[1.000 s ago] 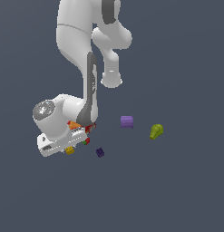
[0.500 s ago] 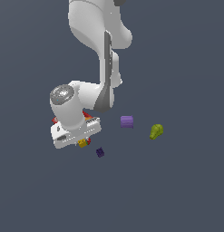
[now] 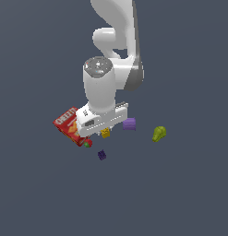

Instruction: Pick up a designated object from a clutter of objects.

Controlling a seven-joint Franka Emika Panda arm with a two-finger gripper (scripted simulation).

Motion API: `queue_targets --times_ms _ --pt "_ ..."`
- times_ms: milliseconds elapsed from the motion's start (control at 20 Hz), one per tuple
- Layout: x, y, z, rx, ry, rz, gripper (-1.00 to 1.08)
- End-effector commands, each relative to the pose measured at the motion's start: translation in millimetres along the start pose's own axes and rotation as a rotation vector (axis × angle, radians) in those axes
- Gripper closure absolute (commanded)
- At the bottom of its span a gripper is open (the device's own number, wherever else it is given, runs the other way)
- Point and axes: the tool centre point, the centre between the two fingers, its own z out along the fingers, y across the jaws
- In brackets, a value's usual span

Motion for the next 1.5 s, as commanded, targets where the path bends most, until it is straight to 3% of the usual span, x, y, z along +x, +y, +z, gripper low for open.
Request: queue_targets --times_ms 0,950,1450 --pt "7 -26 -20 -0.001 -0.002 0.001 1.08" --pt "69 -212 -165 0.005 -0.009 0.002 1.08" --pt "91 -263 -206 0.010 -0.010 0.003 1.08"
